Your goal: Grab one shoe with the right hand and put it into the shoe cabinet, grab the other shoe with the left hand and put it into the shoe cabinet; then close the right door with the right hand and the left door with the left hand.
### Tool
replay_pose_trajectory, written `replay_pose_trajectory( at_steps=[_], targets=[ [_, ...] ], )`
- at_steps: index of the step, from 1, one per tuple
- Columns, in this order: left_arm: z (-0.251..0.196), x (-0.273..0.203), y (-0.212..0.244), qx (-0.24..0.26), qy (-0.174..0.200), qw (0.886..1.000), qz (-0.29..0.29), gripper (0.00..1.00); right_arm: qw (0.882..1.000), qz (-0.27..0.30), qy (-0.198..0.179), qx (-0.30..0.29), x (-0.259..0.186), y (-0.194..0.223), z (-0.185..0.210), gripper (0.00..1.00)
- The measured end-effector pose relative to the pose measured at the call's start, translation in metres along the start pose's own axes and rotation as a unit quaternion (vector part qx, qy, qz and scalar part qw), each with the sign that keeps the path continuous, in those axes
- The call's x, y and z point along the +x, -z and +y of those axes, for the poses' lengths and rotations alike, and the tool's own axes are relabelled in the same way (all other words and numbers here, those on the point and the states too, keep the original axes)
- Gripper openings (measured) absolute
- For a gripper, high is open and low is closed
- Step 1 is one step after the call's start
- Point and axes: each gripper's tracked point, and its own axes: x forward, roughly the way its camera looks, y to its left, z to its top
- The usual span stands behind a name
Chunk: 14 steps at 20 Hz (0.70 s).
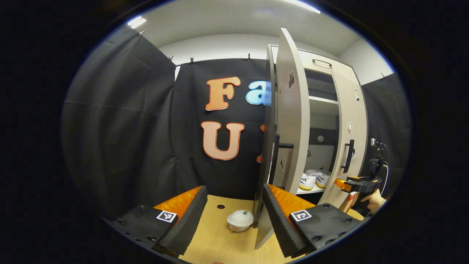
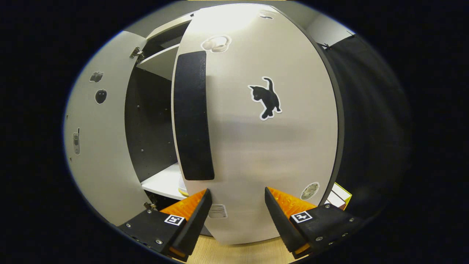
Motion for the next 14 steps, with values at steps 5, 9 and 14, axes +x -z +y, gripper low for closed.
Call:
replay_pose_trajectory(
  at_steps=[5, 9, 14],
  targets=[
    [0.002, 0.022, 0.036, 0.011, 0.006, 1.0, 0.015, 0.95, 1.0, -0.004, 0.018, -0.005, 0.006, -0.001, 0.001, 0.9],
    [-0.007, 0.039, 0.062, 0.03, 0.018, 0.999, 0.03, 0.97, 1.0, 0.002, 0.029, -0.006, 0.008, -0.001, 0.001, 0.9],
    [-0.024, 0.049, 0.09, 0.014, 0.052, 0.997, 0.055, 0.99, 0.999, 0.008, 0.046, -0.018, 0.008, -0.003, 0.001, 0.9]
  ],
)
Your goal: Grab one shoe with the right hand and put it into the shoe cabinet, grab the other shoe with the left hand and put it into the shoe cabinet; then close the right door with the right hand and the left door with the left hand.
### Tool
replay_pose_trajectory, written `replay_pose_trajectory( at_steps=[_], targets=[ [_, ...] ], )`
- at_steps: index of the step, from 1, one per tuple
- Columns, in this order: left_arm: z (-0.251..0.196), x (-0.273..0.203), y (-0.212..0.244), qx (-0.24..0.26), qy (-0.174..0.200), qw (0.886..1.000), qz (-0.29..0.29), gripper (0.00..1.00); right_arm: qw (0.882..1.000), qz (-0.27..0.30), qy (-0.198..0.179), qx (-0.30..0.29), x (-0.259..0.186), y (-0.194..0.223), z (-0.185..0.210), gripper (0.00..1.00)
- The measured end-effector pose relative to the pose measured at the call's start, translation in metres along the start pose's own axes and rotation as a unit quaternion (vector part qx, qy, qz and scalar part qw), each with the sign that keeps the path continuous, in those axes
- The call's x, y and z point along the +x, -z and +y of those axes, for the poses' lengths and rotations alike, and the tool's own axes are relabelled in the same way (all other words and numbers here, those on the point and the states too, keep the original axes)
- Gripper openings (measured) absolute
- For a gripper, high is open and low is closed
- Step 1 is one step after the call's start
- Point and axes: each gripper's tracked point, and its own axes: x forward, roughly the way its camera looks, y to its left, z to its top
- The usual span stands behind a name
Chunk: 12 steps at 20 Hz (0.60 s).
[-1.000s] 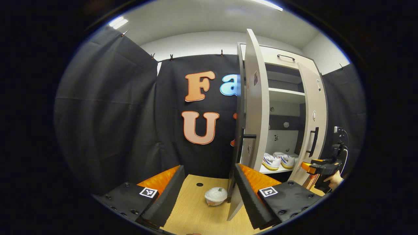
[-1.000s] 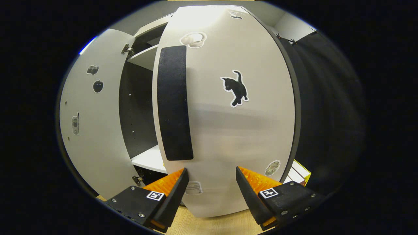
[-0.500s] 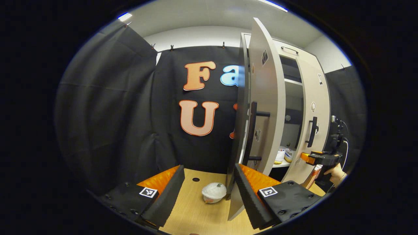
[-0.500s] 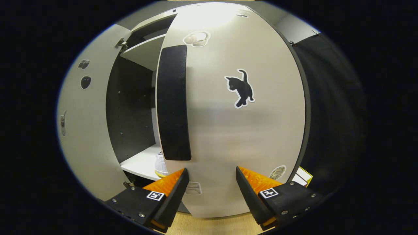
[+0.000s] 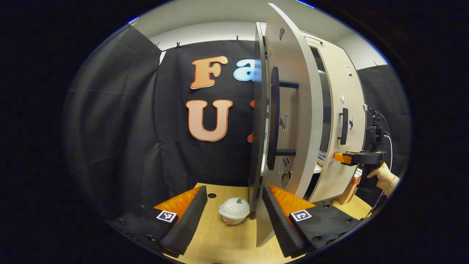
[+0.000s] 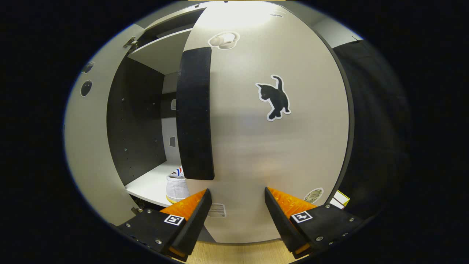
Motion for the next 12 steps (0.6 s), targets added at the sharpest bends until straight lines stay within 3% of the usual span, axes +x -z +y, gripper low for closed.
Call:
replay_pose_trajectory(
  at_steps=[12],
  targets=[
    [-0.042, 0.011, 0.007, 0.009, 0.063, 0.998, 0.005, 0.96, 0.999, -0.01, 0.028, 0.016, -0.064, -0.02, -0.036, 0.92]
  ],
)
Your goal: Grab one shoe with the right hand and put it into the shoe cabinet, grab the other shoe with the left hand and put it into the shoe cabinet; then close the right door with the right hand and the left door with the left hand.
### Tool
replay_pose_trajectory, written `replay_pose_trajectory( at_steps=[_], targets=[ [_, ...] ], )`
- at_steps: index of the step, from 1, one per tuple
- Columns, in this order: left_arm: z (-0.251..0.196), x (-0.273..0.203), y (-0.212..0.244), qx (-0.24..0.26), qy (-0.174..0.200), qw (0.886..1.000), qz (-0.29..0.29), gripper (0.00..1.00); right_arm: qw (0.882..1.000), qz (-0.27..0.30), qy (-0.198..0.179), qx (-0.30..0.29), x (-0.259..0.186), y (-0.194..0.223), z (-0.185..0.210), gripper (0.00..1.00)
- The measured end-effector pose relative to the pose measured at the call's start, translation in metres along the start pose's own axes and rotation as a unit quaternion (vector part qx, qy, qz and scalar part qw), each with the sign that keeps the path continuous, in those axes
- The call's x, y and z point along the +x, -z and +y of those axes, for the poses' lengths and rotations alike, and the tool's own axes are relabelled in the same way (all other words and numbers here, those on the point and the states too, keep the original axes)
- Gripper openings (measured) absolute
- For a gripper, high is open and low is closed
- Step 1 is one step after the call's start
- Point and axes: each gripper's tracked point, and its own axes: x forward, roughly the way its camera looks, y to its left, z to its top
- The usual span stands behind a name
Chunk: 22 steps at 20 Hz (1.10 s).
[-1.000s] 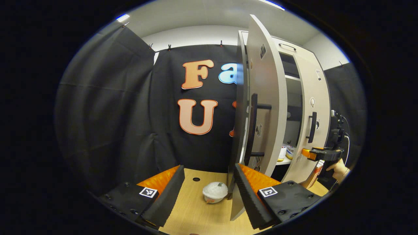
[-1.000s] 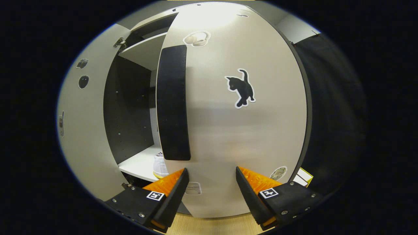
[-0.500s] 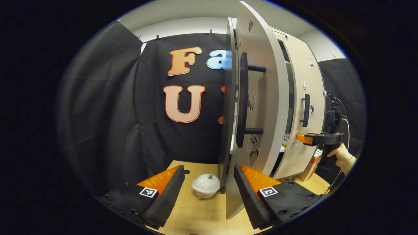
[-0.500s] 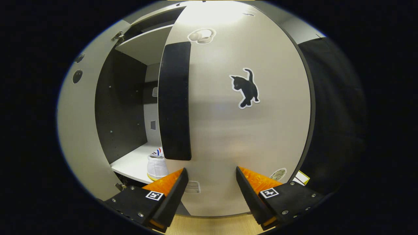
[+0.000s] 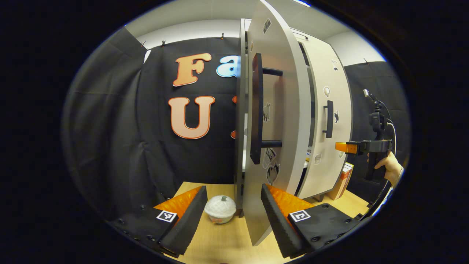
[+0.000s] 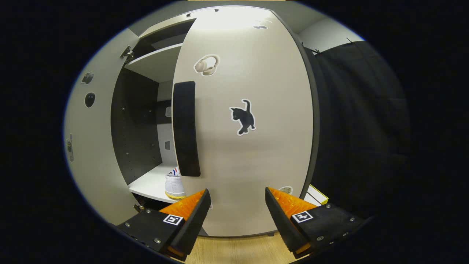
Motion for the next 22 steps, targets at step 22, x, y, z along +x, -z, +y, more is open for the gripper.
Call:
replay_pose_trajectory(
  at_steps=[22],
  targets=[
    [-0.118, 0.095, 0.005, -0.001, 0.076, 0.997, 0.014, 0.99, 0.999, -0.029, 0.035, -0.022, -0.086, -0.031, -0.098, 0.92]
  ],
)
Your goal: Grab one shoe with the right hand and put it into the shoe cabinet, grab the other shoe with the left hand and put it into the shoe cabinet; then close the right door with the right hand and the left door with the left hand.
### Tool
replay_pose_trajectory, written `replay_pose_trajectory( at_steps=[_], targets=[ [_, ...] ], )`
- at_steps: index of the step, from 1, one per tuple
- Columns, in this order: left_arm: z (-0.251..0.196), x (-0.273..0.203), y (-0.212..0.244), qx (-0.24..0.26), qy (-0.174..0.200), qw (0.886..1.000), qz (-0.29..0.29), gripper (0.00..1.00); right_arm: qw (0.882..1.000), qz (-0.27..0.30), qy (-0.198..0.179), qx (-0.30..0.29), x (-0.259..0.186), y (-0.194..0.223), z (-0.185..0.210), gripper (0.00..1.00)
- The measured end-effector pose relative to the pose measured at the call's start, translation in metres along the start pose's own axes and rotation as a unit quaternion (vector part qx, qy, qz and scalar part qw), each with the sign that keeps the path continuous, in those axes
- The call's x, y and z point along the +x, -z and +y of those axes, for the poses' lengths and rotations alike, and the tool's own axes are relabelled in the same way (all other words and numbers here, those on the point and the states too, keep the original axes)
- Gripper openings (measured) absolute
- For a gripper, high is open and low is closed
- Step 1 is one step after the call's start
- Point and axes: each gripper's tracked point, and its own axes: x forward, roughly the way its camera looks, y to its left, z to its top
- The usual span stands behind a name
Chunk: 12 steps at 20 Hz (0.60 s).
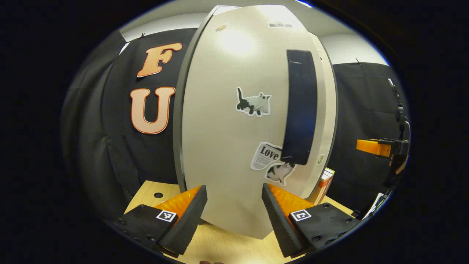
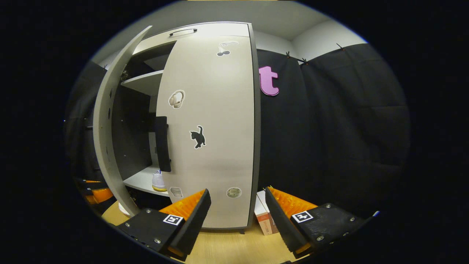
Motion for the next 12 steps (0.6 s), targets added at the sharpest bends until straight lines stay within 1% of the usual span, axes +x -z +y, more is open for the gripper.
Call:
replay_pose_trajectory(
  at_steps=[1, 2, 3, 4, 10, 11, 12],
  targets=[
    [0.0, 0.006, -0.001, 0.002, -0.004, 1.0, -0.001, 0.99, 1.0, 0.0, 0.002, -0.001, -0.001, 0.0, -0.003, 0.92],
    [-0.001, 0.011, -0.003, 0.003, -0.006, 1.0, -0.001, 0.97, 1.0, -0.001, 0.003, -0.003, -0.001, -0.001, -0.005, 0.92],
    [-0.002, 0.017, -0.006, 0.005, -0.009, 1.0, -0.003, 0.99, 1.0, -0.003, 0.003, -0.005, -0.001, -0.001, -0.006, 0.92],
    [0.0, 0.022, -0.008, 0.007, -0.012, 1.0, -0.005, 0.97, 1.0, -0.004, 0.004, -0.006, -0.001, -0.003, -0.006, 0.92],
    [0.001, 0.041, -0.013, 0.023, -0.026, 0.999, -0.011, 0.97, 1.0, -0.017, -0.004, -0.008, -0.001, -0.01, -0.002, 0.92],
    [0.0, 0.044, -0.013, 0.024, -0.027, 0.999, -0.009, 0.97, 1.0, -0.018, -0.005, -0.01, -0.001, -0.011, -0.002, 0.92],
    [-0.002, 0.048, -0.013, 0.025, -0.029, 0.999, -0.008, 0.99, 1.0, -0.019, -0.006, -0.011, -0.001, -0.012, -0.002, 0.92]
  ],
)
